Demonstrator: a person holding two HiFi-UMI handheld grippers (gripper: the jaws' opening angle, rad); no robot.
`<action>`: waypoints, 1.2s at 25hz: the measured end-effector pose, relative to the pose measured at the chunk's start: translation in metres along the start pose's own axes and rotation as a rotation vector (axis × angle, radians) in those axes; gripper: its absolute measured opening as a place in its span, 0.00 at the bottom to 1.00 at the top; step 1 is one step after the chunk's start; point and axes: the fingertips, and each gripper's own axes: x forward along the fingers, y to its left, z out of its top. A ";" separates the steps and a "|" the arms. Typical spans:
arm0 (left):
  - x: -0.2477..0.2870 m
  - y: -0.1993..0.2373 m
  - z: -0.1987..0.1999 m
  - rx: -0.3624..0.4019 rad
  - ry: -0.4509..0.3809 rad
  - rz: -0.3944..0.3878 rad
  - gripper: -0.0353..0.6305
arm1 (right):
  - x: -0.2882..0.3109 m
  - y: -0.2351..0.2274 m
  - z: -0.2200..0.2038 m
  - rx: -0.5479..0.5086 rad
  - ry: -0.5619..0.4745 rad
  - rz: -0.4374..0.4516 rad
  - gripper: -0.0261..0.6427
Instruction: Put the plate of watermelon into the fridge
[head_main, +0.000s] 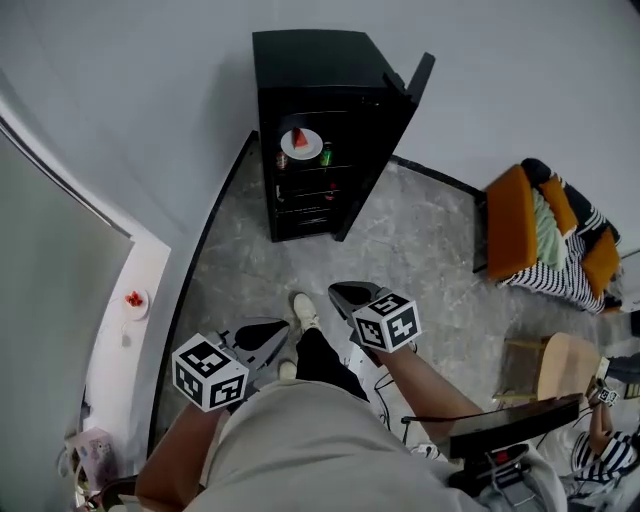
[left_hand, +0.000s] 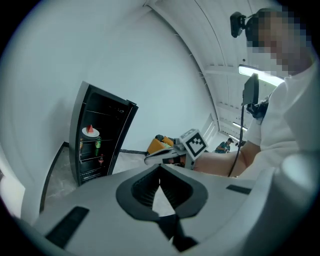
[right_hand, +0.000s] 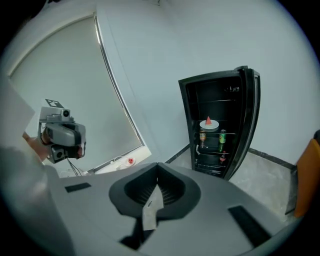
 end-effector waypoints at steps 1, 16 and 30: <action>-0.002 -0.003 -0.004 0.000 0.000 0.001 0.07 | -0.008 0.008 -0.004 -0.007 -0.003 0.004 0.06; -0.036 -0.037 -0.020 -0.022 -0.065 0.009 0.07 | -0.075 0.100 -0.018 -0.108 -0.033 0.094 0.06; -0.036 -0.052 -0.049 -0.018 -0.041 0.030 0.07 | -0.093 0.125 -0.031 -0.183 -0.054 0.116 0.06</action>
